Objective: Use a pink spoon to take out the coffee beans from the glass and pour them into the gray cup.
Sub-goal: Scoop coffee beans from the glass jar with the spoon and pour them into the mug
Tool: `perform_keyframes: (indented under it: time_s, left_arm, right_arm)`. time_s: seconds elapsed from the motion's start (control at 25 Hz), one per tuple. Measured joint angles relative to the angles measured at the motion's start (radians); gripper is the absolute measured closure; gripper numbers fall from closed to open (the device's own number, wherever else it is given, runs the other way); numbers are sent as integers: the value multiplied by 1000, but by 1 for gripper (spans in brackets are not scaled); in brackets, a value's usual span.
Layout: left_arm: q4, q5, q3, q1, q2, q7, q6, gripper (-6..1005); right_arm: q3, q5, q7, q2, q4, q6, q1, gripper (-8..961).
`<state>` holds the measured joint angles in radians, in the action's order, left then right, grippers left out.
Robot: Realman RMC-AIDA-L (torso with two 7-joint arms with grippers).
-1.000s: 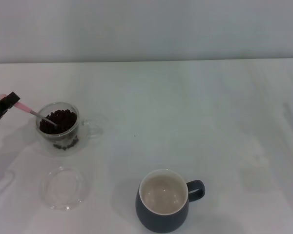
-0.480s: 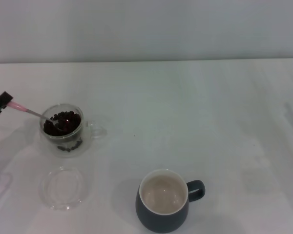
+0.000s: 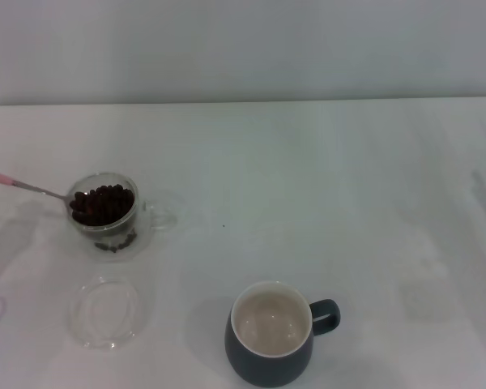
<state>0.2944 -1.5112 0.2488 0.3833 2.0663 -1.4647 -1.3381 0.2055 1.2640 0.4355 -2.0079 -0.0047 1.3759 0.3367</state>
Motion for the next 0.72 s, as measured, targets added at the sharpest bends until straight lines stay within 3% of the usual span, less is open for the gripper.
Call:
perform_keyframes:
  time_s: [0.4,0.72]
  left_arm:
    - [-10,-25,0,-10,0,34,-74,866]
    - [-92,18,10,35,5,16,-77,866]
  right_arm:
    - [0,0,0,0,4,5,4,110]
    - [3,0,-9,-2,10,5,14,110]
